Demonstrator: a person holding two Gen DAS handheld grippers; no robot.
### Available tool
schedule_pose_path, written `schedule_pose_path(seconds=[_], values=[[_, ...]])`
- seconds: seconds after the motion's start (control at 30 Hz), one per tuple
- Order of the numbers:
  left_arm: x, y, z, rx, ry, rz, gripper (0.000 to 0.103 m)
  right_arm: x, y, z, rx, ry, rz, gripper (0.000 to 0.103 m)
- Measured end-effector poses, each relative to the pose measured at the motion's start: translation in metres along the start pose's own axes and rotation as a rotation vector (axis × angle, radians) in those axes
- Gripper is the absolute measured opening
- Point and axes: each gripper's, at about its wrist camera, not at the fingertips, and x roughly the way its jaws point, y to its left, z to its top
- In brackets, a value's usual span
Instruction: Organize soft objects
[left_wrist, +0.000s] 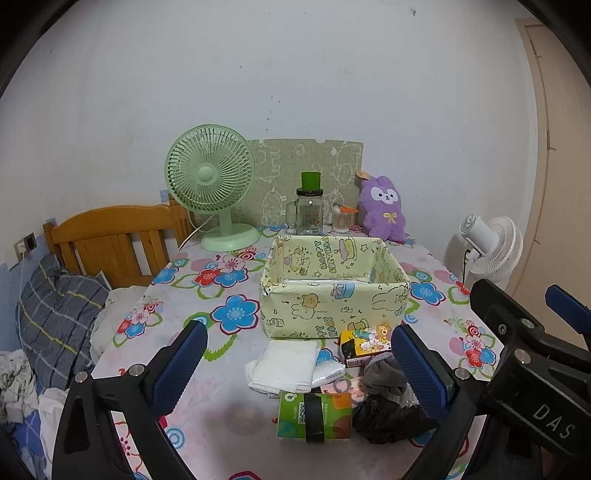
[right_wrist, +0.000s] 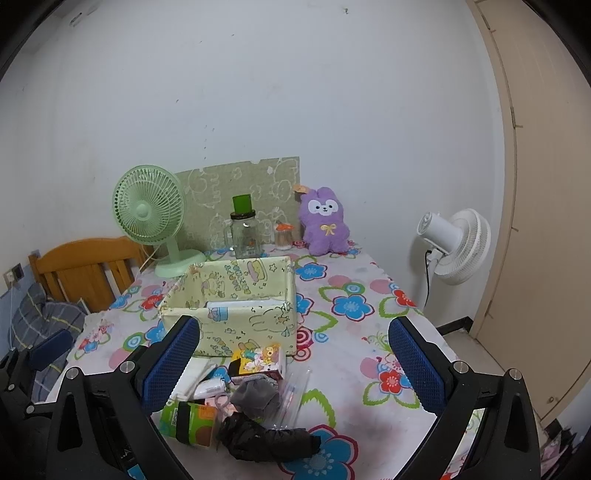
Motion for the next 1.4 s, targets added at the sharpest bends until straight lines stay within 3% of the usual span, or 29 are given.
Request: schedule_pose_path(seconds=[0.57, 0.77, 1.4], values=[[0.017, 0.003, -0.035, -0.009, 0.047, 0.002, 0.098, 0.020, -0.003, -0.032, 0.011, 0.059, -0.001, 0.098], [0.030, -0.001, -0.052, 0.005, 0.075, 0.000, 0.095, 0.035, -0.006, -0.054, 0.062, 0.117, 0.015, 0.097], [0.066, -0.004, -0.088, 0.027, 0.189, 0.005, 0.095, 0.070, 0.006, -0.095, 0.038, 0.257, 0.018, 0.097]])
